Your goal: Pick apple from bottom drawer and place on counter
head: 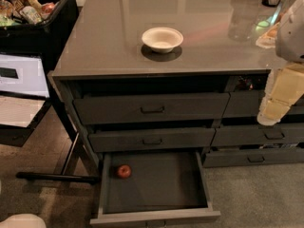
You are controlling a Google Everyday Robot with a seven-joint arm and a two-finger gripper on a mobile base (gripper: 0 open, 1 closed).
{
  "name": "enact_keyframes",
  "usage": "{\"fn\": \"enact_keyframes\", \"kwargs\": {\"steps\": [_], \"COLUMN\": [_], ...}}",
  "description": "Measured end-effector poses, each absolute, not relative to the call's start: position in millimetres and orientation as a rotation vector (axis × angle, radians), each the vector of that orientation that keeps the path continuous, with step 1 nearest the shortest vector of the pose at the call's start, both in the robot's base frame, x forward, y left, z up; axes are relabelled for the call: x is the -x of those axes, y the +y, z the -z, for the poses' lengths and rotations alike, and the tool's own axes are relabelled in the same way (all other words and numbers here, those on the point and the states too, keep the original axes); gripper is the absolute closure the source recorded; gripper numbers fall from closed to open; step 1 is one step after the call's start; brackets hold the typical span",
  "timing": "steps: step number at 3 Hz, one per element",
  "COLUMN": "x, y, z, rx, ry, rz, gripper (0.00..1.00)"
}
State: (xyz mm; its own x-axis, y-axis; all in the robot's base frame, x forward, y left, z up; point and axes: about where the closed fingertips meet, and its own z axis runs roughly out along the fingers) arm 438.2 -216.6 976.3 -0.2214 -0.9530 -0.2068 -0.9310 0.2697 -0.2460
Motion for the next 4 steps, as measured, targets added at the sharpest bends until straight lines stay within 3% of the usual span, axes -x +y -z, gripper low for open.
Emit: {"fn": "enact_keyframes", "kwargs": {"steps": [3,4], "x": [-427.5,-418.8], "y": [-205.7,-199.2], "z": [-955.1,-901.6], "rx": [1.69,1.633], "ry": [2.169,2.149], "rz": [0.069,0.021], "gripper": [0.0,0.0]}}
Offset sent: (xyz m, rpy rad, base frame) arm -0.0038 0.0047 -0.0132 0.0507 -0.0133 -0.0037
